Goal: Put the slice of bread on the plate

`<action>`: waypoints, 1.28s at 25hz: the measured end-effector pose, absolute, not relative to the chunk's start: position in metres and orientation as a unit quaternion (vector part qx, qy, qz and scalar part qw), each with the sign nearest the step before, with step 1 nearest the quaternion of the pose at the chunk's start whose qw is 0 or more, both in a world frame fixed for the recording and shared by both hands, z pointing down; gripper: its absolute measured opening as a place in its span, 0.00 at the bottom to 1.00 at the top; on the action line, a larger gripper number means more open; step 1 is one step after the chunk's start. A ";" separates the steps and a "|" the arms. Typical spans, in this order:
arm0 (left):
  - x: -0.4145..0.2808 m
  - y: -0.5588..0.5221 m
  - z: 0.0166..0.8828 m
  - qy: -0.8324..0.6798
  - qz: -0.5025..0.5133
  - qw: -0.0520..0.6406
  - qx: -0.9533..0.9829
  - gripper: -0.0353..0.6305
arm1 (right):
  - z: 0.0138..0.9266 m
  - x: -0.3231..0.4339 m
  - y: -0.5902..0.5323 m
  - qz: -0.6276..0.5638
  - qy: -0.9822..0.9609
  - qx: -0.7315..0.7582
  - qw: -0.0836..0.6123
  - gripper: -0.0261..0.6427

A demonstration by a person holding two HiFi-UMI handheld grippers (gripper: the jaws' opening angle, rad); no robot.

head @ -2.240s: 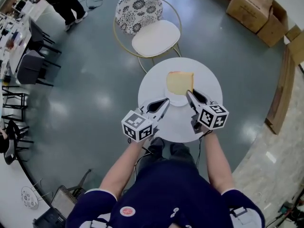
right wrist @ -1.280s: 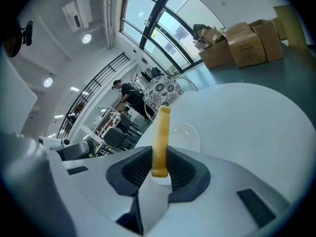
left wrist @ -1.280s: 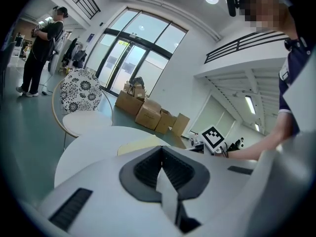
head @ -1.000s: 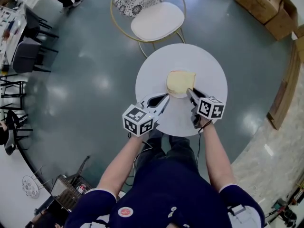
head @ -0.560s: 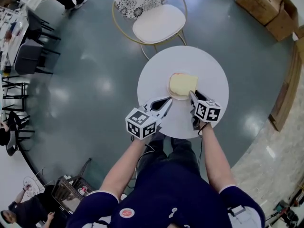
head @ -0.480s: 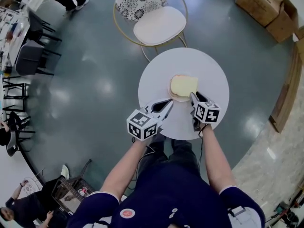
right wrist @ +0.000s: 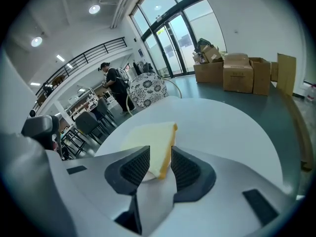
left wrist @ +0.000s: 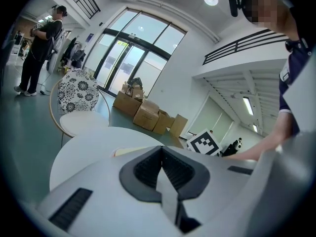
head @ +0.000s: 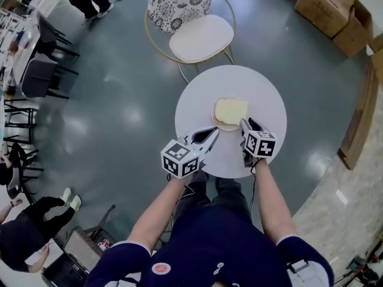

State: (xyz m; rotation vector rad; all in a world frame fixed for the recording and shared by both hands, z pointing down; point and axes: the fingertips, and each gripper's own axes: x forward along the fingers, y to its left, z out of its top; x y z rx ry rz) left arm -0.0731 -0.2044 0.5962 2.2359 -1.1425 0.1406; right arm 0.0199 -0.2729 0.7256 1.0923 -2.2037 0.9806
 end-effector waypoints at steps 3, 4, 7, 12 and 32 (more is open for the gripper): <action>-0.072 -0.205 0.589 -0.429 0.051 0.300 0.851 0.06 | 0.706 0.020 -0.272 0.349 -0.817 0.399 0.229 0.21; -0.071 -0.205 0.585 -0.427 0.050 0.296 0.853 0.06 | 0.696 0.019 -0.272 0.345 -0.822 0.396 0.220 0.21; -0.068 -0.206 0.572 -0.420 0.047 0.286 0.860 0.06 | 0.664 0.016 -0.269 0.333 -0.838 0.389 0.189 0.20; -0.061 -0.207 0.548 -0.411 0.041 0.268 0.871 0.06 | 0.610 0.016 -0.265 0.312 -0.857 0.386 0.142 0.08; -0.040 -0.192 0.423 -0.363 0.002 0.169 0.916 0.06 | 0.421 -0.002 -0.221 0.166 -0.927 0.336 0.024 0.05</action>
